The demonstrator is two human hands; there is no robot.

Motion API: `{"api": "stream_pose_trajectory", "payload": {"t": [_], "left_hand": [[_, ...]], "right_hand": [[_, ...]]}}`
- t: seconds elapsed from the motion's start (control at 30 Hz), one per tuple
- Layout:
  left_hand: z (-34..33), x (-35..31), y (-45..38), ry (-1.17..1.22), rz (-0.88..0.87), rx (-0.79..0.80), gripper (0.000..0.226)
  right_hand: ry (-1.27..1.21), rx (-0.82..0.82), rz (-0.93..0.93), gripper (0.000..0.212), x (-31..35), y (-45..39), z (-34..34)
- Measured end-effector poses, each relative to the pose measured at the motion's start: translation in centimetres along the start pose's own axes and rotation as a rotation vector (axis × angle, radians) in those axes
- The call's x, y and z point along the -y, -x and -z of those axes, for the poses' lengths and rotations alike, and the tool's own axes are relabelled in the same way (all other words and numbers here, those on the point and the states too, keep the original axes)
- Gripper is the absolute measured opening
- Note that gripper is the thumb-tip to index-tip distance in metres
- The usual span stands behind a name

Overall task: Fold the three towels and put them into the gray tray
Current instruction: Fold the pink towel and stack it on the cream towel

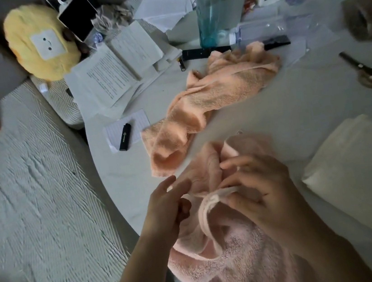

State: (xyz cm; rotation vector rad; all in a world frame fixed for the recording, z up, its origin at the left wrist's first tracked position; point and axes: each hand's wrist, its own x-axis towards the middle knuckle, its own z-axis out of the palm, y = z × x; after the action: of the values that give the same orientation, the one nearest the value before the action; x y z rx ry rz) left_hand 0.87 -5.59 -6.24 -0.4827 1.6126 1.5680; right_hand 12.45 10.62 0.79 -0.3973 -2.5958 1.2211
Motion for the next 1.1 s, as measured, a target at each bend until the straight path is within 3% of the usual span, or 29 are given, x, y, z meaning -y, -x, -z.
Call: {"api": "stream_pose_trajectory", "payload": {"t": [0.1, 0.27, 0.37, 0.43, 0.6, 0.73, 0.83, 0.93, 1.1], "left_hand": [[0.1, -0.9, 1.1, -0.088, -0.119, 0.033, 0.036], [0.9, -3.4, 5.2, -0.205, -0.282, 0.506, 0.032], [0.4, -4.0, 6.8, -0.548, -0.595, 0.386, 0.033], [0.6, -4.5, 7.3, -0.639, -0.698, 0.320, 0.035], [0.2, -4.7, 8.0, -0.501, -0.616, 0.460, 0.043], [0.6, -4.0, 8.0, -0.589, -0.628, 0.445, 0.029], [0.3, -3.4, 7.9, -0.601, -0.660, 0.310, 0.040], [0.0, -3.1, 7.8, -0.597, -0.761, 0.120, 0.031], [1.0, -3.9, 8.7, -0.611, -0.864, 0.226, 0.019]], "right_hand": [[-0.023, 0.037, -0.028, 0.020, -0.4, -0.2, -0.3], [-0.111, 0.067, 0.027, 0.011, -0.2, -1.4, -0.6], [-0.118, 0.023, 0.066, 0.008, 0.6, -2.1, -0.7], [-0.177, -0.039, 0.063, 0.010, 1.2, -2.2, -0.8], [-0.317, -0.143, -0.014, 0.008, 1.5, -2.2, -1.4], [-0.300, -0.173, -0.062, 0.004, 1.3, -2.0, -2.1], [-0.133, -0.171, -0.033, 0.004, 1.8, -1.8, -3.1], [-0.089, -0.162, 0.001, 0.008, 1.5, -1.6, -3.5], [-0.108, -0.206, -0.174, 0.029, -5.1, -4.0, -2.0]]}}
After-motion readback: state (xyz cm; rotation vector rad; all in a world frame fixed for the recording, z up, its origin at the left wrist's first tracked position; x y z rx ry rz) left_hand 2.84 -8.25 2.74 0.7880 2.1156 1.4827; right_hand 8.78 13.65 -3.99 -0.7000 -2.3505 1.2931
